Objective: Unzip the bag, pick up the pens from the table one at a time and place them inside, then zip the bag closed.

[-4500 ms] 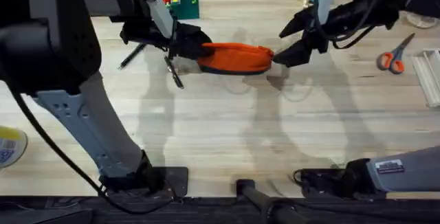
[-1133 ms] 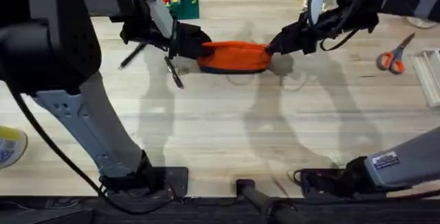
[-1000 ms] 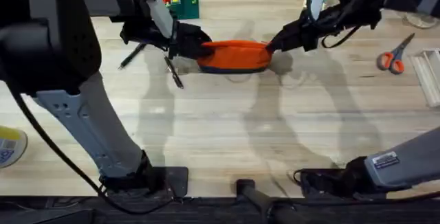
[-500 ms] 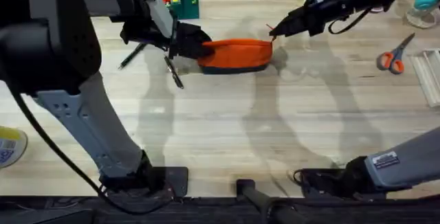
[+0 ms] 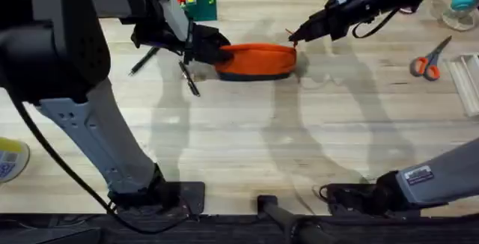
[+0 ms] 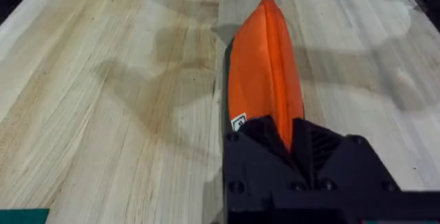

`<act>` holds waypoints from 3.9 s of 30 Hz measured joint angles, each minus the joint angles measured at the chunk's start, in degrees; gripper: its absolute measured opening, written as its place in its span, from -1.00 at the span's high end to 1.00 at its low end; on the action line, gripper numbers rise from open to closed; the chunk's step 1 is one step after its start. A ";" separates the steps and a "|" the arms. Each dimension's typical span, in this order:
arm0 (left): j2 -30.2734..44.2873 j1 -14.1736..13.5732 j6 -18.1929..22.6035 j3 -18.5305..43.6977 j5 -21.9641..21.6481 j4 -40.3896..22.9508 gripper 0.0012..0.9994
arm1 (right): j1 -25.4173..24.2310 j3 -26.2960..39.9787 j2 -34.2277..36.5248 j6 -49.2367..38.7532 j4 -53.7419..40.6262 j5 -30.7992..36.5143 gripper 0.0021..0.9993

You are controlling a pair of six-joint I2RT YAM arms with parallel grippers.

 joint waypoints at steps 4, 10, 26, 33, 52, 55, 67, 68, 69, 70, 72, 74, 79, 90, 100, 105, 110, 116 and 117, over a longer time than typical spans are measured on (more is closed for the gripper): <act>0.00 0.00 0.00 0.00 -0.02 -0.02 0.92 | 0.70 0.02 0.00 0.02 0.04 0.43 0.94; 0.00 0.00 0.00 0.00 -0.02 -0.02 0.92 | 2.40 0.28 0.00 0.03 0.43 0.48 0.94; 0.00 0.00 0.00 0.00 -0.07 -0.02 0.92 | 6.50 0.33 0.00 0.07 2.17 1.69 0.94; 0.00 0.00 0.00 0.00 -0.09 -0.02 0.92 | 9.00 0.42 0.00 0.70 4.25 2.82 0.94; 0.00 0.00 0.00 0.00 -0.11 -0.04 0.92 | 13.48 0.44 0.00 3.04 9.03 3.90 0.94; 0.00 0.00 0.00 0.00 -0.11 -0.04 0.92 | 13.81 0.44 0.00 3.69 9.85 3.93 0.94; 0.00 0.00 0.00 0.00 -0.11 -0.02 0.92 | 16.83 0.57 3.62 6.03 15.72 3.86 0.94; 0.00 0.00 0.00 0.00 -0.11 -0.02 0.92 | 17.17 0.57 4.24 6.42 16.55 3.81 0.94; 0.00 0.00 0.00 0.00 -0.13 0.00 0.92 | 17.43 0.59 4.62 6.70 17.12 3.79 0.94; 0.00 0.00 0.00 0.00 -0.13 0.00 0.92 | 17.67 0.59 4.84 7.04 17.63 3.79 0.94; 0.00 0.00 0.00 0.00 -0.13 -0.02 0.92 | 18.12 0.61 4.85 7.85 19.15 3.73 0.94; 0.00 0.00 0.00 0.00 -0.13 0.00 0.92 | 18.67 0.76 4.86 8.47 20.39 3.62 0.94; 0.00 0.00 0.00 0.00 -0.13 -0.04 0.92 | 20.40 0.81 4.85 9.25 21.90 3.62 0.94; 0.00 0.00 0.00 0.00 -0.12 -0.04 0.92 | 21.64 0.81 4.85 9.82 25.44 3.68 0.94; 0.00 0.00 0.00 0.00 -0.09 -0.02 0.92 | 22.38 0.81 5.06 11.56 28.28 3.89 0.94; 0.00 0.00 0.00 0.00 -0.09 -0.04 0.92 | 23.52 0.81 7.07 12.24 29.86 3.86 0.94; 0.00 0.00 0.00 0.00 -0.11 -0.02 0.92 | 23.71 0.81 7.65 12.52 30.08 3.77 0.94; 0.00 0.00 0.00 0.00 -0.11 -0.03 0.92 | 23.60 0.83 7.65 13.55 30.03 3.42 0.94; 0.00 0.00 0.00 0.00 -0.11 -0.02 0.92 | 23.60 0.83 7.65 13.68 30.03 3.41 0.94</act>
